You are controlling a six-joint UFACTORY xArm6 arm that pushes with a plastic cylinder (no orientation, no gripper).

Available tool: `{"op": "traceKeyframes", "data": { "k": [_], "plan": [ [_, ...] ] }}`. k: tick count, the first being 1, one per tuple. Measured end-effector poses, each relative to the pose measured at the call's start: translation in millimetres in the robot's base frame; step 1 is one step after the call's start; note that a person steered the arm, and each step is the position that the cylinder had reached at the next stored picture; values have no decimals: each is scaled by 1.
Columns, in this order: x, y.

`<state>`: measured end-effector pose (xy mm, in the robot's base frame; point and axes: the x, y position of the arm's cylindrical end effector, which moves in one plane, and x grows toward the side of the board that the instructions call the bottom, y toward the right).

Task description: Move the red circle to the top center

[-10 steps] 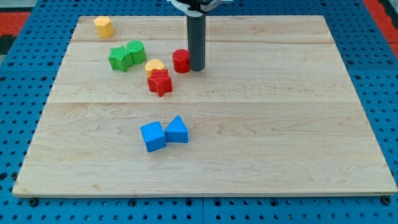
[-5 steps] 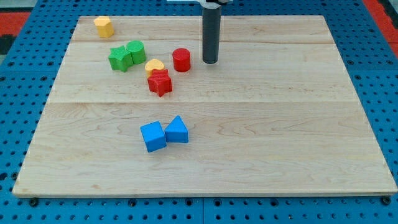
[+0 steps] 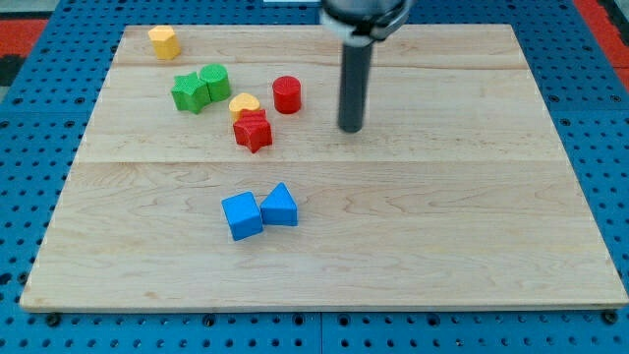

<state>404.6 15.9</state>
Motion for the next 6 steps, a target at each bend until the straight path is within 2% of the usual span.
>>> {"op": "traceKeyframes", "data": {
  "k": [1, 2, 4, 6],
  "plan": [
    [-38, -48],
    [-92, -59],
    [-141, -56],
    [-114, -66]
  ]
}}
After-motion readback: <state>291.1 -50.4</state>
